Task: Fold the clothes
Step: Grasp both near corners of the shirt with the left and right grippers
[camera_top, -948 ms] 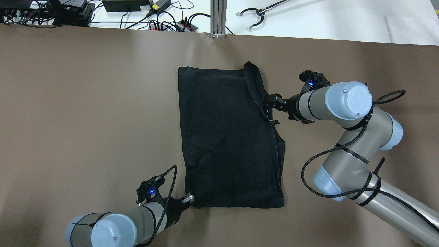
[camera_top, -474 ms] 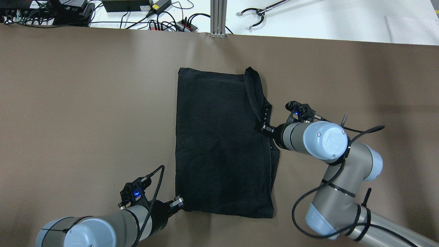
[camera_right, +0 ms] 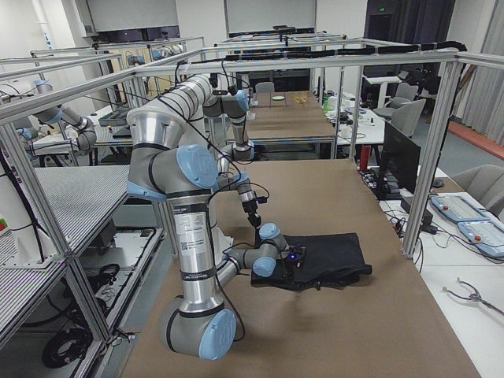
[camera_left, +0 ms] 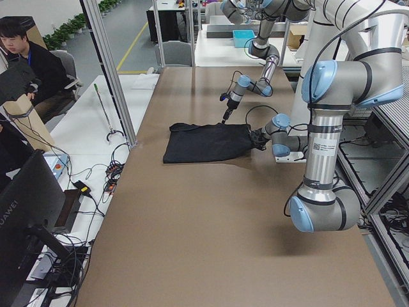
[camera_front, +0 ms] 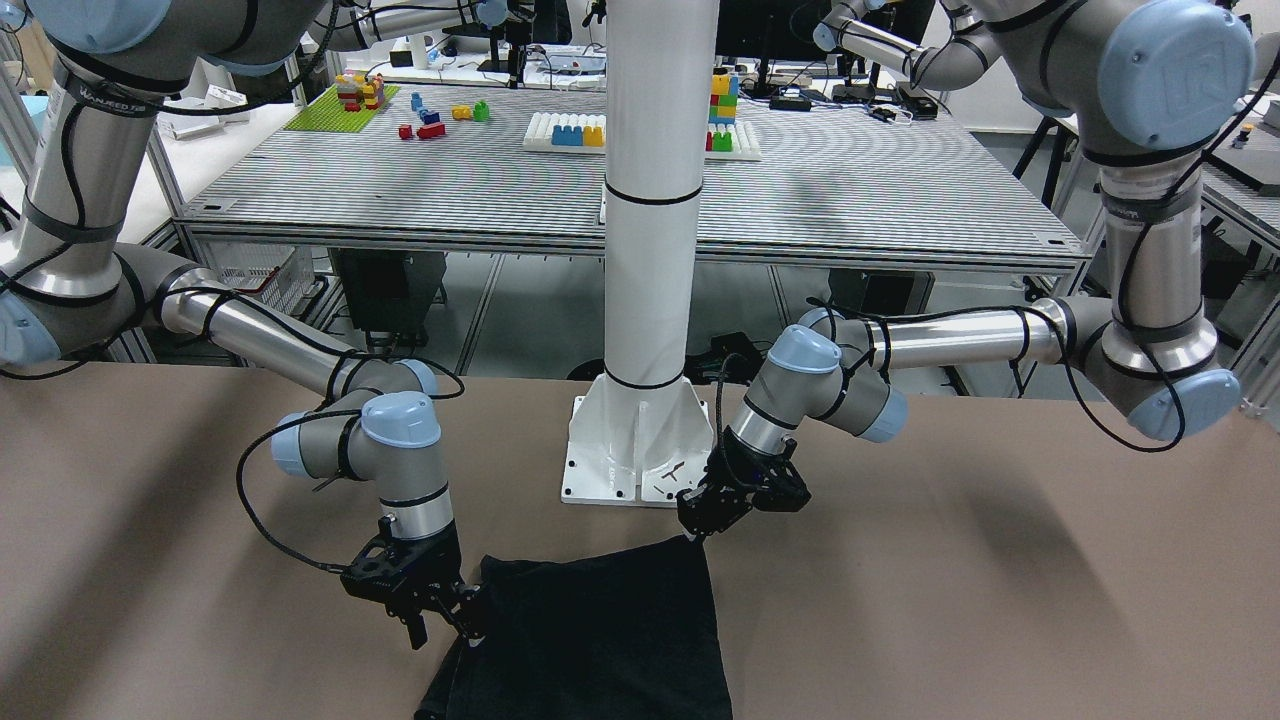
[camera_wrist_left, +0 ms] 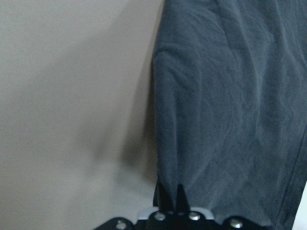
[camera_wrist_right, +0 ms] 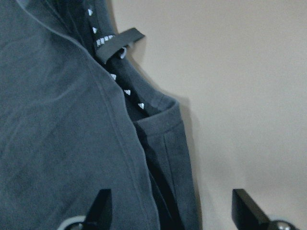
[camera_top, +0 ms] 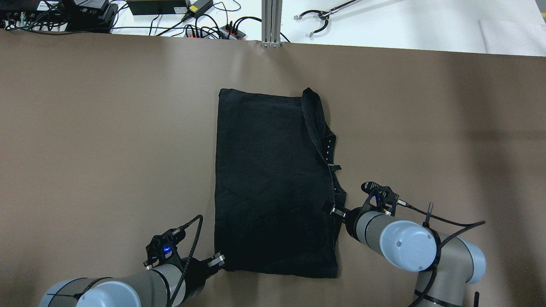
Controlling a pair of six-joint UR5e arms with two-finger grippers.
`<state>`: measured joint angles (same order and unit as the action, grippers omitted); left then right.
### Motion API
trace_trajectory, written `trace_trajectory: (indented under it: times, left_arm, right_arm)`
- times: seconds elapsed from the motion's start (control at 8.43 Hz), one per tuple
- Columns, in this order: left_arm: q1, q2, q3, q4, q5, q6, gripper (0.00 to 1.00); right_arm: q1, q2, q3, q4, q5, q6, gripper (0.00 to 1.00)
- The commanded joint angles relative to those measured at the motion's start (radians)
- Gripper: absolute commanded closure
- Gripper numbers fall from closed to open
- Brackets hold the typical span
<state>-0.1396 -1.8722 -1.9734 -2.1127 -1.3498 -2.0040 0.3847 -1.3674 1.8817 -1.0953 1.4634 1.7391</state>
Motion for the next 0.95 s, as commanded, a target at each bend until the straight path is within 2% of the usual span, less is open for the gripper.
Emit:
trace_trajectory:
  times: [0.0, 0.24, 0.59, 0.71, 0.83]
  left_arm:
    - [0.003, 0.001, 0.002, 0.0, 0.001, 0.004, 1.0]
    - [0.003, 0.001, 0.002, 0.0, 0.001, 0.005, 1.0]
    - [0.002, -0.001, 0.002, 0.0, 0.001, 0.007, 1.0]
    - [0.002, 0.001, 0.002, 0.0, 0.001, 0.007, 1.0]
    - [0.002, -0.001, 0.002, 0.0, 0.001, 0.007, 1.0]
  right_arm:
    - [-0.107, 0.001, -0.001, -0.002, -0.101, 0.152, 0.15]
    - [-0.131, 0.004, -0.001, -0.002, -0.153, 0.184, 0.2]
    - [-0.156, 0.002, -0.003, -0.002, -0.182, 0.186, 0.22]
    - [-0.162, 0.004, -0.003, -0.002, -0.198, 0.186, 0.27]
    - [-0.162, 0.004, -0.001, -0.002, -0.199, 0.195, 0.37]
